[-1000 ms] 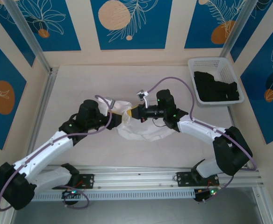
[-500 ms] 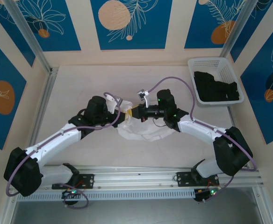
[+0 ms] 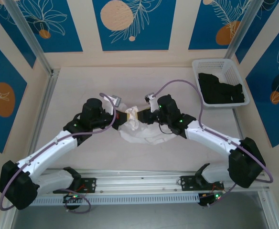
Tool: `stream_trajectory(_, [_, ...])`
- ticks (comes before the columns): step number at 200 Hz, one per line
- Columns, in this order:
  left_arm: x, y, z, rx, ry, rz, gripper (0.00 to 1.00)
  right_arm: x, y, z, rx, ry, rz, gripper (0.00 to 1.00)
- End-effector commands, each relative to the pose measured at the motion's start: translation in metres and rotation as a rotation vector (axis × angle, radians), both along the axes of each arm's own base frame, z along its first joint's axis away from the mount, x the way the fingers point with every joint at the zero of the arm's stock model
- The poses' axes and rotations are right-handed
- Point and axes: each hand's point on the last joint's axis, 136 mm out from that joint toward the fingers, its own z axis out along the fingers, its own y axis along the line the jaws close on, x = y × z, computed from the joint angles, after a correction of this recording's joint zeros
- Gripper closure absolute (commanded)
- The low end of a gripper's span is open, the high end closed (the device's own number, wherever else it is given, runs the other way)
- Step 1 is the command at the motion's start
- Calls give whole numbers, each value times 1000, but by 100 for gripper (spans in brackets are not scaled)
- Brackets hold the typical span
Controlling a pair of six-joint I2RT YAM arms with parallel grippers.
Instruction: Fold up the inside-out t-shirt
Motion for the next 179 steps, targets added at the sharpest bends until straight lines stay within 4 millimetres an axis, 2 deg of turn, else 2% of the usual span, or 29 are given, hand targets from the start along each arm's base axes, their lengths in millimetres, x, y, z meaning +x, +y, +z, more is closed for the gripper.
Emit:
stream_trajectory(1, [1, 2, 5, -37, 2, 13, 100, -13, -3, 12, -28, -147, 31, 59])
stream_trajectory(48, [1, 3, 4, -45, 11, 14, 100, -43, 18, 16, -8, -265, 188, 55])
stream_trajectory(111, [-5, 5, 5, -52, 9, 6, 100, -35, 35, 21, -6, -319, 240, 58])
stream_trajectory(135, [-5, 5, 4, -51, 9, 7, 100, -35, 40, 24, 2, -326, 262, 67])
stream_trajectory(179, [-3, 10, -3, -30, 12, 31, 100, -45, 43, 35, 42, -346, 309, 93])
